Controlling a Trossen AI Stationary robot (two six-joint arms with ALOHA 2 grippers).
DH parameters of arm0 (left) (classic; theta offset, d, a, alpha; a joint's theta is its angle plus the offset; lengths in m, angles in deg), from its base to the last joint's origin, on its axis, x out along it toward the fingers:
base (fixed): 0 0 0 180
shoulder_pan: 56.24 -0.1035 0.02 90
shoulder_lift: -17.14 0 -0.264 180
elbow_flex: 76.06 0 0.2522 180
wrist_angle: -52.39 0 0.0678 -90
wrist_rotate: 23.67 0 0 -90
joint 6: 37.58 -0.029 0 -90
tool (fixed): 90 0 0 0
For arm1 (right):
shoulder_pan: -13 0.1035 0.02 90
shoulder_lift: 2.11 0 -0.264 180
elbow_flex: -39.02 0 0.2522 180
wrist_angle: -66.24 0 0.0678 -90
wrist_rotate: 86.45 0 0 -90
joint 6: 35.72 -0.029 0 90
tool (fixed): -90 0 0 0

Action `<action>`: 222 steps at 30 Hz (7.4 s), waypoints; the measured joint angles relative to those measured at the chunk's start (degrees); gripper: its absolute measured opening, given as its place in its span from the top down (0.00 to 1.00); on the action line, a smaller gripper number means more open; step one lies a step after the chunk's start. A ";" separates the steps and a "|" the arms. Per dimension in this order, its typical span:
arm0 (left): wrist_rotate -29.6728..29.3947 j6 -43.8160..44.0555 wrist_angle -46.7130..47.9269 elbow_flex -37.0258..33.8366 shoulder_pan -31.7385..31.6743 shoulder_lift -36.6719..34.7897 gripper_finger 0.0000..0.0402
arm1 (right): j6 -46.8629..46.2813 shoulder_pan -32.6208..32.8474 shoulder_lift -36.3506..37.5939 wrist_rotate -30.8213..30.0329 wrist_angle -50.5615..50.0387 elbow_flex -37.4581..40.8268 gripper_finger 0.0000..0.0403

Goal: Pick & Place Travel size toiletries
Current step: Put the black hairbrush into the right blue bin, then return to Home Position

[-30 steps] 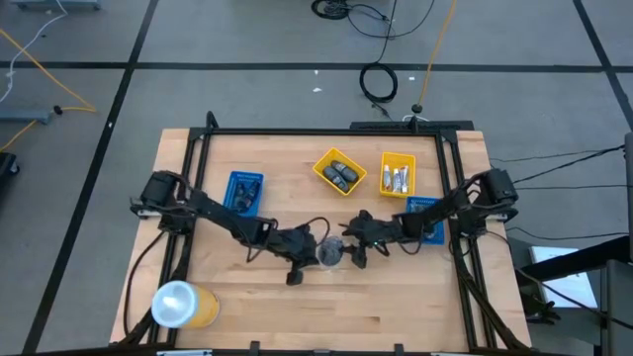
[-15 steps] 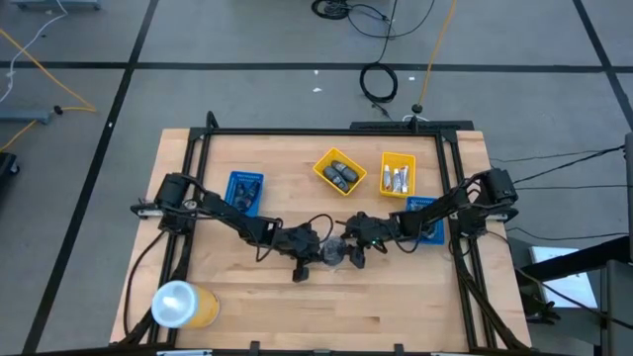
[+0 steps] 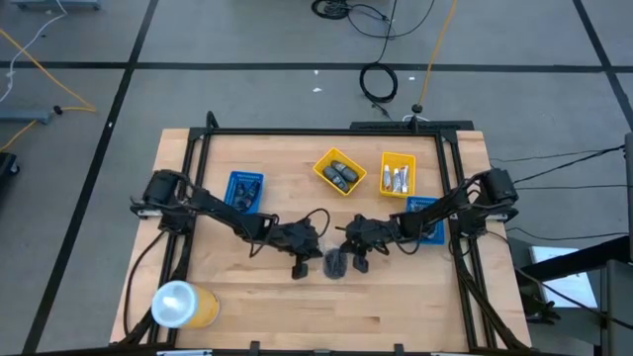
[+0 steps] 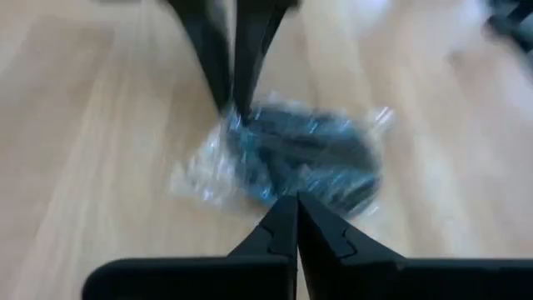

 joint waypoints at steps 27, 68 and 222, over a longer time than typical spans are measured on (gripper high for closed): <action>-23.20 0.85 12.22 0.05 9.35 -3.11 0.95 | -3.37 9.92 52.64 -17.56 -88.91 -14.54 1.00; -22.36 2.25 9.91 0.08 8.50 -0.86 0.95 | 13.97 -15.24 46.88 -11.52 -99.92 -8.38 0.73; -3.95 -10.96 10.76 -36.92 -4.55 -79.17 0.95 | 14.52 -10.97 97.09 3.50 -27.16 36.22 0.99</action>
